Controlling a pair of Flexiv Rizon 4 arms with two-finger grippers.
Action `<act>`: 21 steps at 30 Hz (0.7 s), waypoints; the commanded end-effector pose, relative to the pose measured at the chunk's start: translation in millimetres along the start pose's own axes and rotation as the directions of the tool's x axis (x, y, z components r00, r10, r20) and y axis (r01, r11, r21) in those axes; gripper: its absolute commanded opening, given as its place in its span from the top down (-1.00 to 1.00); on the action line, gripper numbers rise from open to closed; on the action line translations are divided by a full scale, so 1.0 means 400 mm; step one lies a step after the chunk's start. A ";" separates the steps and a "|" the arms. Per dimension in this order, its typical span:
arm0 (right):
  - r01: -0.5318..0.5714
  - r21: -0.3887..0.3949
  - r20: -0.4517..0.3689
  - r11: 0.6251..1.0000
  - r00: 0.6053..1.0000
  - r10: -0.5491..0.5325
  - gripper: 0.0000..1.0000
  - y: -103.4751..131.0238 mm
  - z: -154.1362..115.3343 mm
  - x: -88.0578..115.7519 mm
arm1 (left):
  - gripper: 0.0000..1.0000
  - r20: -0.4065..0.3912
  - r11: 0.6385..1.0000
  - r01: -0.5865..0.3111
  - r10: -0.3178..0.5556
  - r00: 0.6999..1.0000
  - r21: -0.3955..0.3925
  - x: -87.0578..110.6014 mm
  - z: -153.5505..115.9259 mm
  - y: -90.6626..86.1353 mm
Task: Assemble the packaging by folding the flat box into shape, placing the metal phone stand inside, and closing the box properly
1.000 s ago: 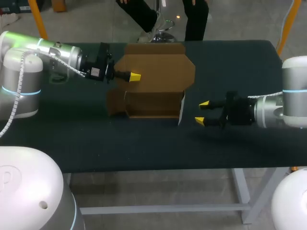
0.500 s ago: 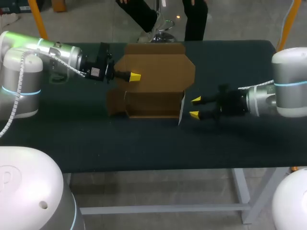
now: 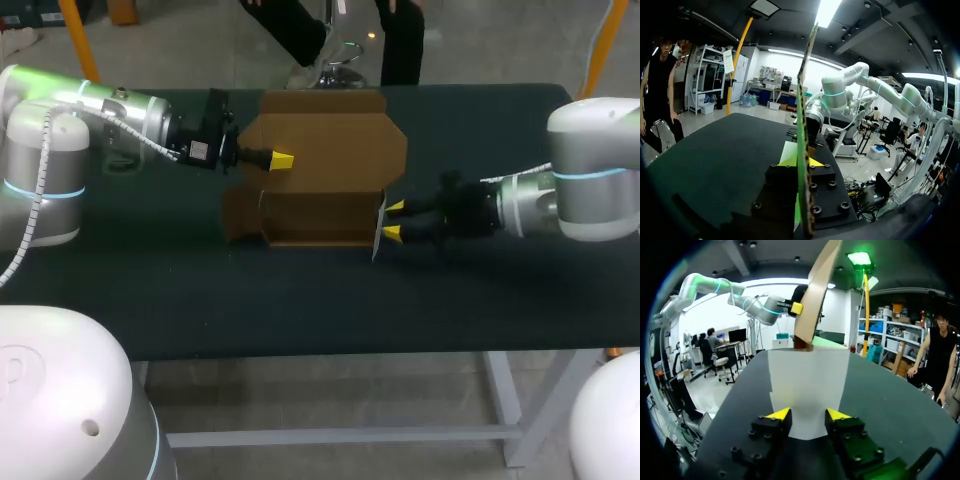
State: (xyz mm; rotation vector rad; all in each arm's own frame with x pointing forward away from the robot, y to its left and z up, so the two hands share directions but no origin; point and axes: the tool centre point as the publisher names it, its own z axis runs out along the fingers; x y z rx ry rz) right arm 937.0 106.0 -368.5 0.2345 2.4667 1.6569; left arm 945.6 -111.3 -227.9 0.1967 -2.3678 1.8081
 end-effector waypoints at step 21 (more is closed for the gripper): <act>-0.047 -0.030 0.122 0.998 0.991 0.050 0.02 0.010 0.043 0.018 | 1.00 -0.003 1.000 0.001 -0.001 1.000 -0.003 -0.002 0.002 0.005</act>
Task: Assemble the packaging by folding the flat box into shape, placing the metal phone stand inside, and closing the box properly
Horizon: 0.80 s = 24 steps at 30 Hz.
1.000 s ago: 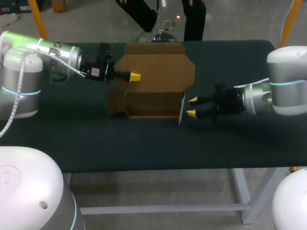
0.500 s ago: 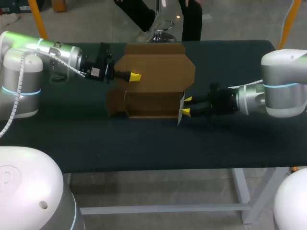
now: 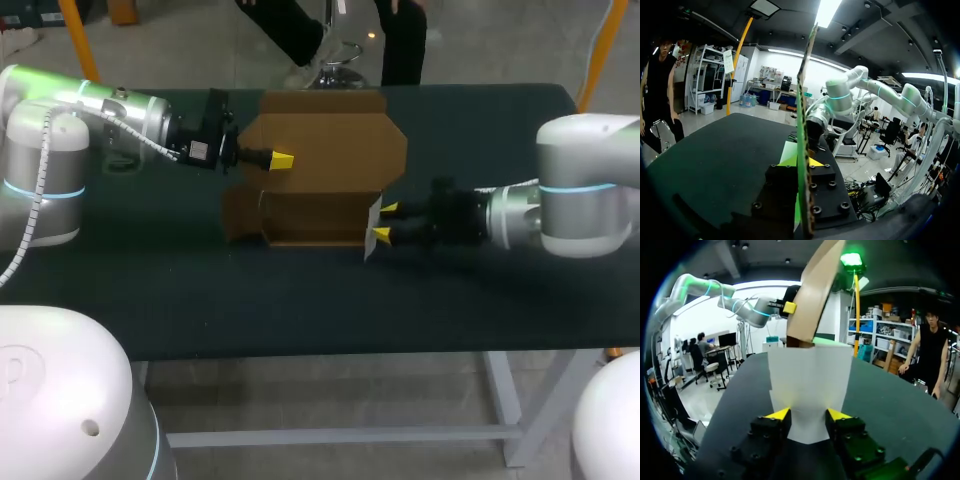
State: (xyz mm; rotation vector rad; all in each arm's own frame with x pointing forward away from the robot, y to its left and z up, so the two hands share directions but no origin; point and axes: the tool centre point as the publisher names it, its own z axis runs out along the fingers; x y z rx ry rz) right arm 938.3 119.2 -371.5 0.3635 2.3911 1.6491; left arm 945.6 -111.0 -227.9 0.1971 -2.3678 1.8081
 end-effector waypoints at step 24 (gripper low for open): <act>-0.100 -0.033 0.283 0.994 0.953 0.105 -0.03 0.010 0.023 0.011 | 1.00 -0.003 1.000 0.001 -0.001 1.000 -0.003 -0.002 0.002 0.004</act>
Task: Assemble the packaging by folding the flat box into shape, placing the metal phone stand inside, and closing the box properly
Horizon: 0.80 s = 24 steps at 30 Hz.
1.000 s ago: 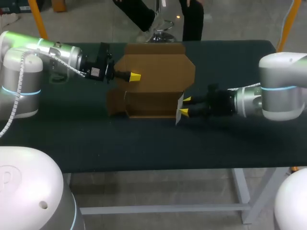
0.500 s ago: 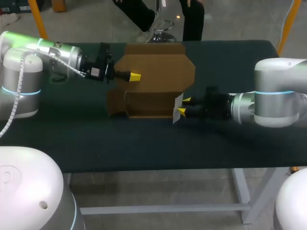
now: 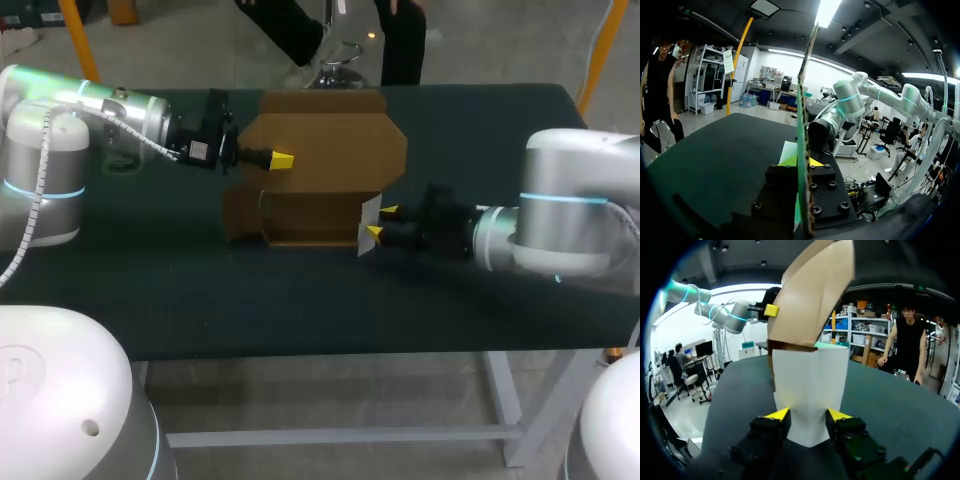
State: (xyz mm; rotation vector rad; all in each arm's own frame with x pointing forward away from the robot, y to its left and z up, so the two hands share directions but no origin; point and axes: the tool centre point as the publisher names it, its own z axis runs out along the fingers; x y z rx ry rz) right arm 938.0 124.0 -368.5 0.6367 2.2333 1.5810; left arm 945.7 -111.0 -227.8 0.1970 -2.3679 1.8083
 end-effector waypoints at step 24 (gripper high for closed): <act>-0.093 0.016 0.341 0.995 0.937 0.083 -0.20 0.002 0.045 -0.007 | 1.00 -0.003 1.000 0.001 -0.001 1.000 -0.003 -0.002 0.002 0.005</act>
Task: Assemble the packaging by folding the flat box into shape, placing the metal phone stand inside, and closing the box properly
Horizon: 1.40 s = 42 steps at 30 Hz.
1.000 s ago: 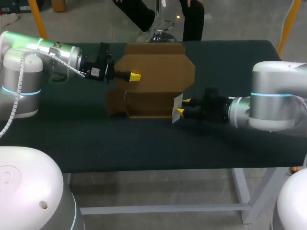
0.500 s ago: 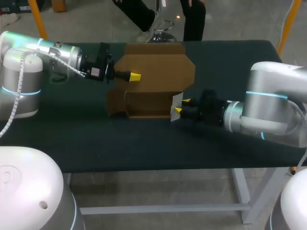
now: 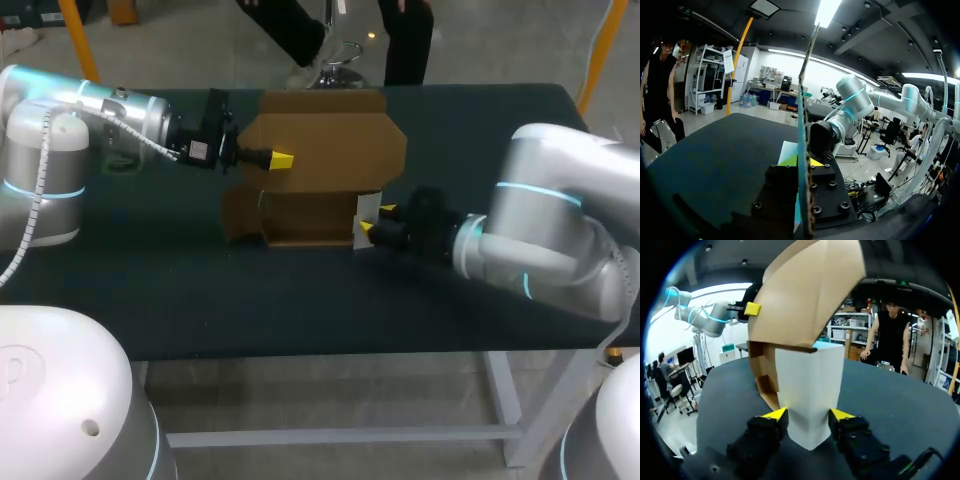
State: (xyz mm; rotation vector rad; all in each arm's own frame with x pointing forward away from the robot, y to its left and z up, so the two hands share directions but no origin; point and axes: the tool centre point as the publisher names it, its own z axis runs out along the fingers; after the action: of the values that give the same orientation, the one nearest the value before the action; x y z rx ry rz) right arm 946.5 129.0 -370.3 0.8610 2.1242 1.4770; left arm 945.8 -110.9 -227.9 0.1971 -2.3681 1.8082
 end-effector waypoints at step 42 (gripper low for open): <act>-0.138 0.021 0.495 0.990 0.862 0.110 0.24 0.008 0.037 -0.031 | 1.00 -0.003 1.000 0.001 -0.001 1.000 -0.002 -0.002 0.003 0.005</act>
State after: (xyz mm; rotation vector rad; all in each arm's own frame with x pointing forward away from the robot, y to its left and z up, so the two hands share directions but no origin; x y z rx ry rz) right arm 962.4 124.7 -373.2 1.1445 1.9535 1.3368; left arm 945.8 -111.1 -227.8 0.1972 -2.3682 1.8084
